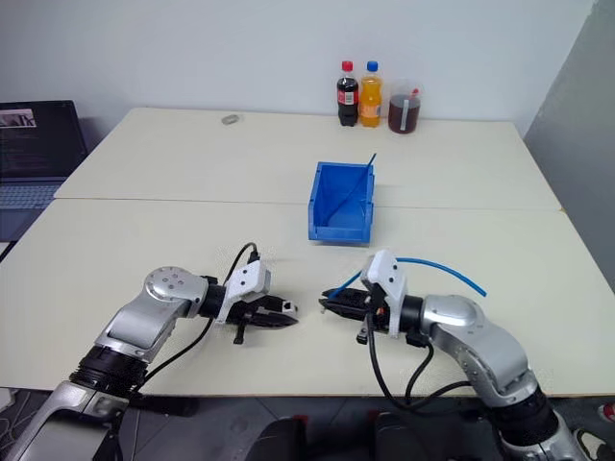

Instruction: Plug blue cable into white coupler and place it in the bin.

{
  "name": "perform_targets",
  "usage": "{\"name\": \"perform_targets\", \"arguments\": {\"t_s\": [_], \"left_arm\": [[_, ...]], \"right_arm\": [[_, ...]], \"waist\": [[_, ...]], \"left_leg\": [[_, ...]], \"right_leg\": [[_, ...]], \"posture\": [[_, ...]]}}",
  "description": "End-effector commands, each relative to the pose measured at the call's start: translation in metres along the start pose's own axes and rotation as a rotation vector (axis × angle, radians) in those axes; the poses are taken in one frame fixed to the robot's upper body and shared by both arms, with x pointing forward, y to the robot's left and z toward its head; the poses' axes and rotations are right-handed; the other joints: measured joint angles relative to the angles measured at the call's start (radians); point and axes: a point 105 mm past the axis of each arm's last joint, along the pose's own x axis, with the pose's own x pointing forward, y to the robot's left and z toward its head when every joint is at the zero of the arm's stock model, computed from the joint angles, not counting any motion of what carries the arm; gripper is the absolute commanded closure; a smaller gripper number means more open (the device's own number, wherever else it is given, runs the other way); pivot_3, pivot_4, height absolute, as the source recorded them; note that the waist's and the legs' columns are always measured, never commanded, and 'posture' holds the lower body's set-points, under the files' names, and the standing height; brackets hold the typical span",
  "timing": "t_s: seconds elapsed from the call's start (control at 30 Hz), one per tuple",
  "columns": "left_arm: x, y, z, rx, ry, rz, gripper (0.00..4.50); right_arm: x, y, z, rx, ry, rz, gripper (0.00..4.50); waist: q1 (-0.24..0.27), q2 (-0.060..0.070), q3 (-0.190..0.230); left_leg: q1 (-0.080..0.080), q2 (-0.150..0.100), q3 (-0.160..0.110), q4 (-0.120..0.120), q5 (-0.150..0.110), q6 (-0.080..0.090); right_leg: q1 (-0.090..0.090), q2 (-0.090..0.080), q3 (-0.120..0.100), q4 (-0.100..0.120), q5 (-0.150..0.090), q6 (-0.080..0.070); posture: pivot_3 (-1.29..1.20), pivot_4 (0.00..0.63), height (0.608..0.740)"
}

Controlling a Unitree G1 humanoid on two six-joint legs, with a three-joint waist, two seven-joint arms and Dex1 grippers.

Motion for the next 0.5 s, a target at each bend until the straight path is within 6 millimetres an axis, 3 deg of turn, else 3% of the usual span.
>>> {"name": "perform_targets", "arguments": {"t_s": [0.03,0.27,0.5], "left_arm": [[0.007,-0.001,-0.012,0.001,0.057,-0.028,3.72],[0.009,0.0,-0.012,0.013,0.06,-0.048,3.72],[0.01,-0.001,-0.012,0.012,0.055,-0.048,3.72]], "right_arm": [[0.021,0.003,0.012,-0.105,-0.023,0.066,4.41],[0.054,-0.003,0.001,-0.209,0.04,0.129,4.41],[0.06,-0.01,-0.012,-0.253,0.086,0.14,4.41]], "waist": [[0.0,0.0,0.0],[0.004,0.0,-0.001],[0.004,0.0,-0.001]], "left_leg": [[0.0,0.0,0.0,0.0,0.0,0.0],[0.001,0.0,0.0,0.001,0.0,0.0],[0.001,0.0,0.0,0.001,0.0,0.0]], "right_leg": [[0.0,0.0,0.0,0.0,0.0,0.0],[0.001,0.0,0.0,0.0,0.0,0.0],[0.001,0.0,-0.001,0.0,0.001,0.0]], "posture": [[0.0,0.15,0.74],[0.0,0.15,0.74],[0.0,0.15,0.74]]}}
